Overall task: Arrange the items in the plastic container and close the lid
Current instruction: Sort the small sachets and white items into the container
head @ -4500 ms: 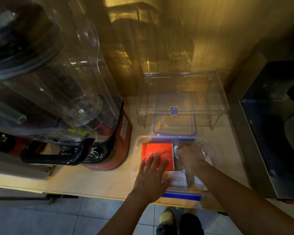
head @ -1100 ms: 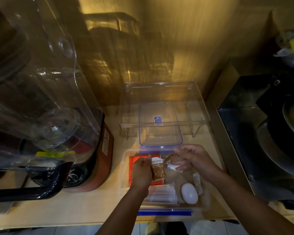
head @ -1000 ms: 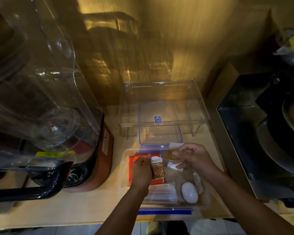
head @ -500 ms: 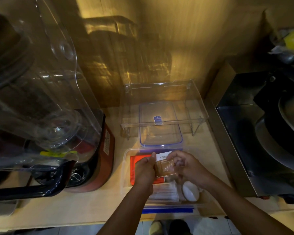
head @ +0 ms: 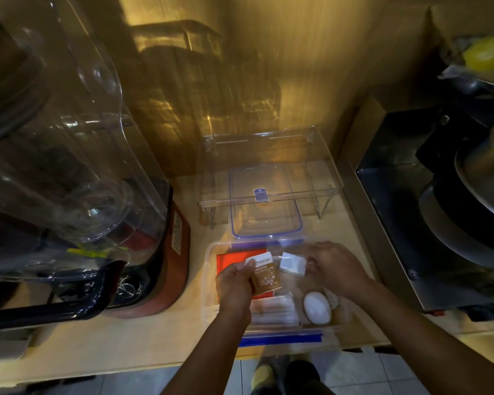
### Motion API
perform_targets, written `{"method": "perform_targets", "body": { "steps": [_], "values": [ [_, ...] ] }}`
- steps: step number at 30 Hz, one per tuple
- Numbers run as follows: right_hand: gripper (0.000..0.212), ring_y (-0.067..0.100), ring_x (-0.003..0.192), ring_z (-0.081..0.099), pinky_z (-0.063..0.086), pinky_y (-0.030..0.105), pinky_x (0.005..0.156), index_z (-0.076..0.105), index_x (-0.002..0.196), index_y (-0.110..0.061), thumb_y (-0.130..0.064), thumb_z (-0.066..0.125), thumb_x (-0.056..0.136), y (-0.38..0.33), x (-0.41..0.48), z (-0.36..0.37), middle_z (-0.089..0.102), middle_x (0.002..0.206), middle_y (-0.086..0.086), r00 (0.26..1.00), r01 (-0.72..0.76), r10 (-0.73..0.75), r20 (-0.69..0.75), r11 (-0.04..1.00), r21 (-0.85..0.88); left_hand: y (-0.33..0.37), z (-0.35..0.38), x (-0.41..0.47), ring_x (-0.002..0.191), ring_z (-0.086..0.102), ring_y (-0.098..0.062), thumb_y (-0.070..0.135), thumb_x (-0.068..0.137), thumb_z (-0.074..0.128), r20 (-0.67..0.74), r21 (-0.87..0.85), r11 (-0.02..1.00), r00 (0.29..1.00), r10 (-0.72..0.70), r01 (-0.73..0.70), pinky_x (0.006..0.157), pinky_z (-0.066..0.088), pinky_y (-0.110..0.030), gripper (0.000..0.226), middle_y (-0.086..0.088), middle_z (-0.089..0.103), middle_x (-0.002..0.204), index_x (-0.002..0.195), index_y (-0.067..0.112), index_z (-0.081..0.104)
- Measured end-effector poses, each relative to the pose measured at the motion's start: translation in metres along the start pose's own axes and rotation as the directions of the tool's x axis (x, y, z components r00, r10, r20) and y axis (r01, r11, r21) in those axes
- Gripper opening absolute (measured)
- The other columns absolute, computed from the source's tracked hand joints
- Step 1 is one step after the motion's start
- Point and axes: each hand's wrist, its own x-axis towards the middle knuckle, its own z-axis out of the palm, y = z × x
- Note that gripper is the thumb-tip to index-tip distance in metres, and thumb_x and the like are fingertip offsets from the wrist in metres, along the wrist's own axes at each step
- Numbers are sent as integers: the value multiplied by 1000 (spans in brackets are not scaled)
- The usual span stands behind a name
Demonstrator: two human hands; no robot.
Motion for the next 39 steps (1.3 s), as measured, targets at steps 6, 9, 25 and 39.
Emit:
{"method": "perform_targets", "body": {
  "steps": [6,9,25,39],
  "values": [
    [37,29,124,40,19,50,108,54,125,-15,-19,45,90,-3,0,22,58,128,7,958,191,-9,288,767,-612,-6,-5,-3,87,67,-28,14,89,60,5,9,1000,1000,19,-19,80,56,-45,10,-10,70,89,81,8,64],
    [42,33,132,33,8,56,112,46,134,-13,-23,44,93,-10,3,28,52,136,9,942,211,52,332,678,-704,-5,-6,-5,83,67,-28,14,89,60,-7,34,999,999,33,-33,81,56,-46,12,-9,69,83,78,10,63],
    [24,26,103,61,46,30,82,62,107,-12,-7,50,86,-24,16,-10,67,111,11,996,-12,17,92,998,-55,-5,-14,-4,84,69,-30,14,88,62,-14,61,998,1000,9,-8,80,58,-46,12,-13,71,87,77,9,64],
    [6,-12,91,62,54,20,87,72,84,-6,-4,68,81,-42,-26,27,65,102,-16,989,81,31,-144,703,707,3,6,-12,77,65,-28,14,93,53,34,-37,996,997,-76,77,64,53,-32,18,-16,69,86,95,0,64]
  ]
}}
